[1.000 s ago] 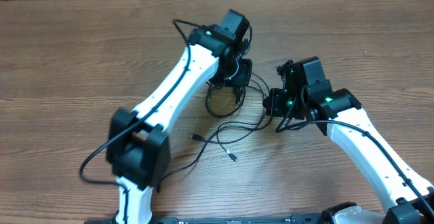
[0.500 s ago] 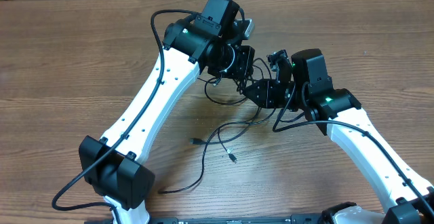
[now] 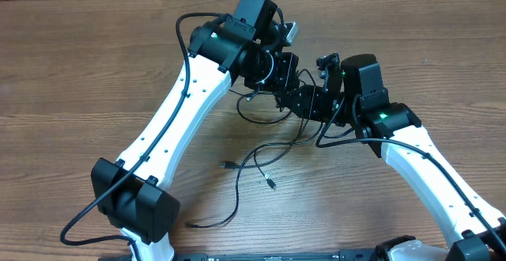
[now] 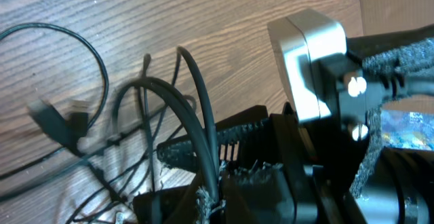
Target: Untangle cables
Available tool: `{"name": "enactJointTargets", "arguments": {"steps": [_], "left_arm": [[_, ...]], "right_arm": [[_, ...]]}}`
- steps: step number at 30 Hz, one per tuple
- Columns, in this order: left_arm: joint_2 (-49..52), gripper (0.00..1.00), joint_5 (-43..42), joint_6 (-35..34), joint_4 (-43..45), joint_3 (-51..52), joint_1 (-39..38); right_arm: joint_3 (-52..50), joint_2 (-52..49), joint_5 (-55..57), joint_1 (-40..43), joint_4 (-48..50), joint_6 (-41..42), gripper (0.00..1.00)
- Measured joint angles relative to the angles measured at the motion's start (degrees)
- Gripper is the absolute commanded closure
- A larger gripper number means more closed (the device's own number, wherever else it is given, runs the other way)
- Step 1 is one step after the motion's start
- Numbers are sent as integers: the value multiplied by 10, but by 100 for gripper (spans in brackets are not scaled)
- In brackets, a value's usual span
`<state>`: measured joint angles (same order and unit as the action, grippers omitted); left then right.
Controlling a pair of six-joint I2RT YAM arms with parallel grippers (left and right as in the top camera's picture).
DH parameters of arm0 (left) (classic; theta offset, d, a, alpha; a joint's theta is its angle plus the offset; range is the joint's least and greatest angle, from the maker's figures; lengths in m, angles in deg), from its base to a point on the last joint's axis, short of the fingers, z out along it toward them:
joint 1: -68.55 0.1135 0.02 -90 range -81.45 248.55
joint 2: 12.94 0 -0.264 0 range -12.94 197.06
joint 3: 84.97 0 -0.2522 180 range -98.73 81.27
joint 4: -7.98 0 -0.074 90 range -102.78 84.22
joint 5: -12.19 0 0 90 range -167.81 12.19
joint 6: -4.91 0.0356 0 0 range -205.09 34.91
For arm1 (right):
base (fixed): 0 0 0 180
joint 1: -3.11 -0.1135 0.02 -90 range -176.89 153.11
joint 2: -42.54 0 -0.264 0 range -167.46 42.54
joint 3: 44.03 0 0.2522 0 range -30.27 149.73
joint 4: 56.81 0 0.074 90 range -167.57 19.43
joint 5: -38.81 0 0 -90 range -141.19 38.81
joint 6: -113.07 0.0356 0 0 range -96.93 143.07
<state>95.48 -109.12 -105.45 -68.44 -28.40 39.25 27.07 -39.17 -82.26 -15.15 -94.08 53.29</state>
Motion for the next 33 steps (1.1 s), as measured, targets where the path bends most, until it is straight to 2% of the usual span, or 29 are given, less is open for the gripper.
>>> {"name": "enactJointTargets", "arguments": {"steps": [8,14,21,26,33], "left_arm": [[-6,96,-3,-7,10,0,9],[-21,96,-37,-38,68,0,17],[-25,96,-73,-70,110,0,27],[-37,96,-91,-78,100,0,38],[-46,96,-96,-79,77,0,55]], "right_arm": [[0,0,14,3,64,148,63],[0,0,-8,6,73,195,62],[3,0,1,9,-22,201,62],[3,0,44,9,-70,187,62],[3,0,70,9,-64,158,62]]}}
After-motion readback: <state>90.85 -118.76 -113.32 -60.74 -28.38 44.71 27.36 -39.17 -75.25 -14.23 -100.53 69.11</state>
